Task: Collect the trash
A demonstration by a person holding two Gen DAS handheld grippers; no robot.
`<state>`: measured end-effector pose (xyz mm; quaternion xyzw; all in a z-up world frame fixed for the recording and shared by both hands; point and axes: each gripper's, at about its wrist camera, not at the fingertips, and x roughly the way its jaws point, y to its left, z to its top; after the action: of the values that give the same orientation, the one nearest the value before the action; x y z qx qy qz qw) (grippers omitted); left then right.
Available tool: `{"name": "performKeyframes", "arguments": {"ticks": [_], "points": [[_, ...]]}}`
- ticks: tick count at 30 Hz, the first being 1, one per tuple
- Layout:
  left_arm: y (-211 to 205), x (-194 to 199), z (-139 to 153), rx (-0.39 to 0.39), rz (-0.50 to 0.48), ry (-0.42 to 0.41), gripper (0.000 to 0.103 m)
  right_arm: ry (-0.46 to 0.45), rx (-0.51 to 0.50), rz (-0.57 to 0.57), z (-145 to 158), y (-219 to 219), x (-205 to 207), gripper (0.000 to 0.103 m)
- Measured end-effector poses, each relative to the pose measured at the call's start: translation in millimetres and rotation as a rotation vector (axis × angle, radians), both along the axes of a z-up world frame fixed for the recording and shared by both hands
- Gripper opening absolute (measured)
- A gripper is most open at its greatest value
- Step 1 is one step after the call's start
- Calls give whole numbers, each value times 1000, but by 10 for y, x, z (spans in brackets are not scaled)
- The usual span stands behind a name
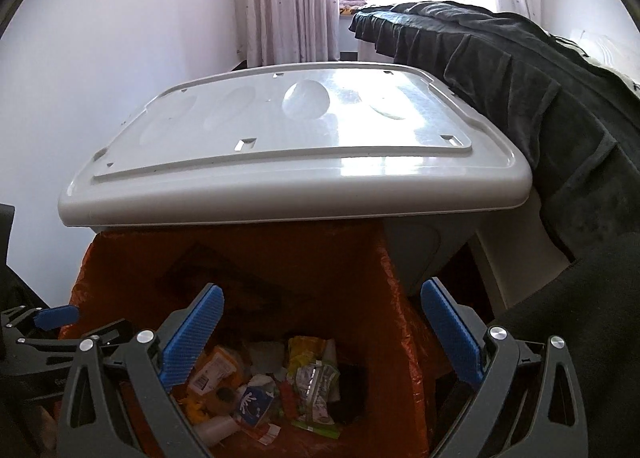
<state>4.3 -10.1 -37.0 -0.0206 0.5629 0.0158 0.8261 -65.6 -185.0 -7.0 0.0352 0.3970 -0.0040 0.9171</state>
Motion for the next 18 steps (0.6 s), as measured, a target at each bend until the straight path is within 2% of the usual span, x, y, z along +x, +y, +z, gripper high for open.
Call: {"name": "performKeyframes", "arguments": {"ticks": [3,18], "points": [[13,-4,12,1,4,-2,90,2,-2,2,-2,0,1,98],[-35,28,-20,-11,-20,22,93,8,-5,2,-6,-8,11,97]]}}
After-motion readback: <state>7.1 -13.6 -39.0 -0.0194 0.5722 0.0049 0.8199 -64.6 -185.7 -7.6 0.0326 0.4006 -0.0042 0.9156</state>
